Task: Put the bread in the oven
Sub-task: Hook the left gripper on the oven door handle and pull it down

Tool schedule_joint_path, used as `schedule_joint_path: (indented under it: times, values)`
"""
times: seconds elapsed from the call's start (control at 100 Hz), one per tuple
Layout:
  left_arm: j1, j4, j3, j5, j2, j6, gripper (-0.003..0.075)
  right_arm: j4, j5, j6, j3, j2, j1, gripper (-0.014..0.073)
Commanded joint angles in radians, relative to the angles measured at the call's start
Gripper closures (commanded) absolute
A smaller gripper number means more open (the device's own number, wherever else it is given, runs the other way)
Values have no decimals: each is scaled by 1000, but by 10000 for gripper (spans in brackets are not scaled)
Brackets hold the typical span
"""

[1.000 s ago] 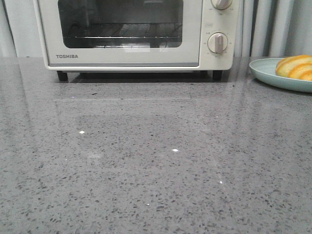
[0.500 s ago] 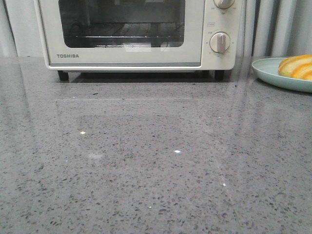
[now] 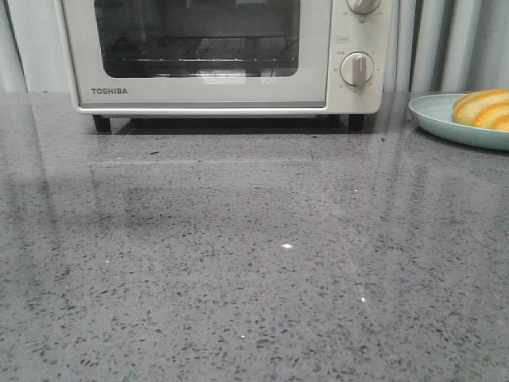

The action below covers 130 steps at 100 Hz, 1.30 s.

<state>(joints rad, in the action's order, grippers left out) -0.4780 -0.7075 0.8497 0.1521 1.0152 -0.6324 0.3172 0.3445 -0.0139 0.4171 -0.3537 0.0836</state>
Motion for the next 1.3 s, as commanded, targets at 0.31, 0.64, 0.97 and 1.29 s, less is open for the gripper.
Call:
schedule_joint_path:
  times: [0.31, 0.64, 0.97, 1.29]
  values:
    - [-37, 12, 378, -66, 340, -6, 741, -4, -68, -15, 37, -14, -26, 668]
    - [-23, 14, 446, -104, 466, -6, 741, -4, -68, -15, 37, -14, -26, 669]
    - [39, 10, 446, -129, 485, -6, 741, -4, -68, -15, 37, -14, -26, 669]
    - [41, 10, 446, -69, 523, -6, 741, -4, -68, -15, 37, -14, -26, 669]
